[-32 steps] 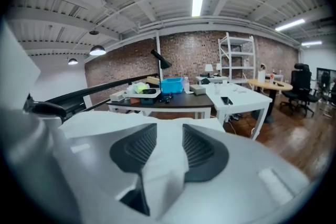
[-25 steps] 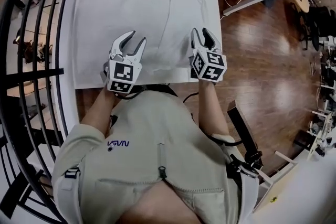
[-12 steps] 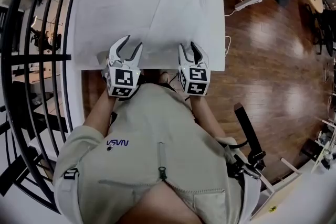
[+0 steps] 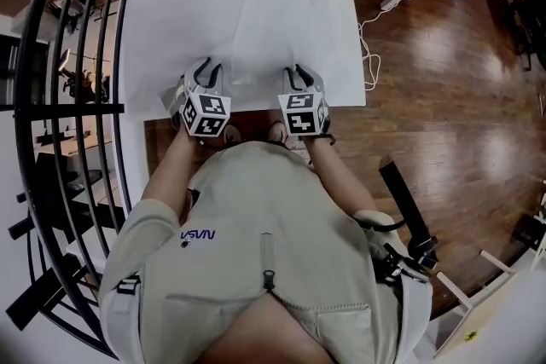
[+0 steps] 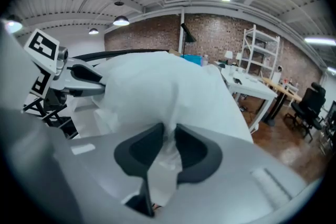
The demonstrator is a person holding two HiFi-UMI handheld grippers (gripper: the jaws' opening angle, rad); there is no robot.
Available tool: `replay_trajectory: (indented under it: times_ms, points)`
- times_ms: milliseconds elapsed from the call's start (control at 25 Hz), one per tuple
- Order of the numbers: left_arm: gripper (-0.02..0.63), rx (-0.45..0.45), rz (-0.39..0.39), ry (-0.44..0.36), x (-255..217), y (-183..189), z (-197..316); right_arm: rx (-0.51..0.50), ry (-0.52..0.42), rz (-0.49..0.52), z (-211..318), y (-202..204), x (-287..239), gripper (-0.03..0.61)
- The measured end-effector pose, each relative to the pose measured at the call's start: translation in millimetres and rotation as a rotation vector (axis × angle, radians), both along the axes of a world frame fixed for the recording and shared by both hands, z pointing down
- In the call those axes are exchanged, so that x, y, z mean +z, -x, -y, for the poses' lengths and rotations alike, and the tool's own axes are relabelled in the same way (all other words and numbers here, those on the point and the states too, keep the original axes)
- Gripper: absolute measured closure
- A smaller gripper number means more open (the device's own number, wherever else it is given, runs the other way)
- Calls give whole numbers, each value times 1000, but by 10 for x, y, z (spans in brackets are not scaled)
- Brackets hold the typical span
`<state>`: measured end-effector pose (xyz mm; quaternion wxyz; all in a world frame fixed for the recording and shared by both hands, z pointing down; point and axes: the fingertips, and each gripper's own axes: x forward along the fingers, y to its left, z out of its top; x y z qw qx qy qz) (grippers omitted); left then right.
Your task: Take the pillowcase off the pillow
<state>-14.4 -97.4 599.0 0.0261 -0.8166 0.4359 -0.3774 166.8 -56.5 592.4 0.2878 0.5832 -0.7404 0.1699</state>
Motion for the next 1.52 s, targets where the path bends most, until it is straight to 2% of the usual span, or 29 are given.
replay_trajectory:
  times_ms: [80, 120, 360, 560, 720, 880, 1000, 1120, 1240, 1360, 1520]
  points:
    - [562, 1, -15, -22, -127, -8, 31, 20, -23, -25, -35, -82, -103, 552]
    - [583, -6, -37, -38, -224, -5, 56, 38, -41, -29, -53, -132, -168, 563]
    - [592, -51, -199, -84, -758, 140, 290, 176, -156, -57, -51, -511, -549, 566]
    - [597, -119, -281, -52, -941, 352, 374, 342, -126, -70, -119, -1195, -507, 568]
    - [595, -59, -263, -2, -803, 388, 228, 275, -68, -68, -220, -1273, -275, 568]
    - [592, -51, -232, 50, -499, 360, 10, 289, 21, -31, -344, -1221, 92, 568]
    - [575, -49, -207, 47, -388, 347, -71, 289, 48, -3, -410, -1232, 206, 555]
    - [543, -56, -220, 43, -473, 340, -114, 300, 13, 41, -403, -1286, 50, 481]
    - [535, -77, -279, 24, -716, 298, -208, 293, -68, 73, -374, -1283, -290, 477]
    - [535, -75, -346, -10, -962, 151, -232, 242, -149, 93, -268, -1124, -611, 477]
    - [535, -76, -352, -38, -1115, -31, -96, 148, -191, 129, -79, -817, -770, 477]
